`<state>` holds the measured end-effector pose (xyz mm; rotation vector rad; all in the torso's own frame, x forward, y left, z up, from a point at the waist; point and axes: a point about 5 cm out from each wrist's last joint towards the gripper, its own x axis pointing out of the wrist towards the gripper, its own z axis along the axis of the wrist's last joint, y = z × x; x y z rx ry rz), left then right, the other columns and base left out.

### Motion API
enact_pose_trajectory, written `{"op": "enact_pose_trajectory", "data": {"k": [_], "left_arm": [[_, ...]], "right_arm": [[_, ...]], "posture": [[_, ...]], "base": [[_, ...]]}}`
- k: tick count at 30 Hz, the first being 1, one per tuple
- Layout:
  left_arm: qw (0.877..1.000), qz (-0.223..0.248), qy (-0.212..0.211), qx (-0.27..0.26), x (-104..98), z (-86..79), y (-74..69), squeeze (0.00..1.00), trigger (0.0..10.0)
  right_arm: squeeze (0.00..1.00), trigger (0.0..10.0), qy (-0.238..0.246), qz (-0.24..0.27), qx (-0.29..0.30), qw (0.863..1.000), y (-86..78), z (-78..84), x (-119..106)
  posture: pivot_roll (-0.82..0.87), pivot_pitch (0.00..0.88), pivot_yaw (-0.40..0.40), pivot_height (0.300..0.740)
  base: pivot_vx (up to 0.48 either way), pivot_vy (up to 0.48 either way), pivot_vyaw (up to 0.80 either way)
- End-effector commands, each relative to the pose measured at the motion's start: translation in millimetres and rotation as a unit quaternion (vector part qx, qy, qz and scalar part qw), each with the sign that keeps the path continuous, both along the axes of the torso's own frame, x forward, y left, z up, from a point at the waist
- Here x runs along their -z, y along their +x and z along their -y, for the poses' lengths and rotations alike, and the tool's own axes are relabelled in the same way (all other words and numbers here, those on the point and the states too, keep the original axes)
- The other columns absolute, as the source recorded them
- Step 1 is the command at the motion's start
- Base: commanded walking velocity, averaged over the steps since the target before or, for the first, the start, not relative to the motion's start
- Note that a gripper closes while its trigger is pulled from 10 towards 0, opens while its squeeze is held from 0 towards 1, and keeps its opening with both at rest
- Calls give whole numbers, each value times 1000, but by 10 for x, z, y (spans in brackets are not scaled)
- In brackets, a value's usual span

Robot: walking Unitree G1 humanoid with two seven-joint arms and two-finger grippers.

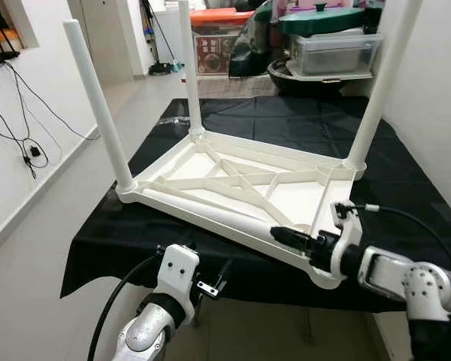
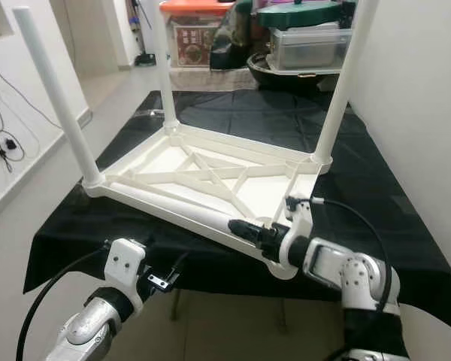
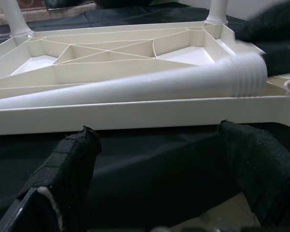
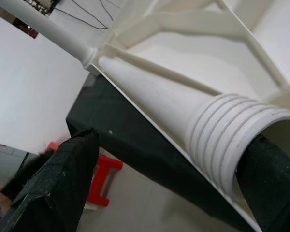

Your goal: Building children table

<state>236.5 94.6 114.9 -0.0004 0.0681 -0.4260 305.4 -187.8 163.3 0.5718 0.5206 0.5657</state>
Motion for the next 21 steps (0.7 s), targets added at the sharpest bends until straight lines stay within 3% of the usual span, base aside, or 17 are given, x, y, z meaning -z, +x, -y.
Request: {"op": "enact_pose_trajectory", "data": {"k": [1,10,11,12,13,21], "left_arm": [[1000,-6,-1,-5,11,-12,-7,0,10000],[1000,-8,-1,-5,19,-9,-5,0,10000],[1000,-8,-1,-5,18,-10,-5,0,10000],[1000,-8,-1,-6,18,-11,-4,0,10000],[1000,-8,-1,-6,19,-13,-3,0,10000],[1000,-9,1,-8,26,-20,2,0,10000]], "right_arm": [[0,10000,1,-1,-6,1000,40,-68,-2],[0,10000,15,18,-60,998,53,-206,-80],[0,3843,18,20,-69,997,44,-225,-86],[0,3843,19,20,-74,997,39,-236,-88],[0,0,15,20,-77,997,39,-242,-78],[0,0,13,19,-64,998,76,-209,-43]], "posture": [[27,31,3,740],[31,27,-1,740],[33,27,-2,740],[33,28,-2,740],[32,27,-2,740],[32,24,1,740]], "base": [[0,0,0],[0,0,0],[0,0,0],[0,0,0],[0,0,0],[0,0,0]]}}
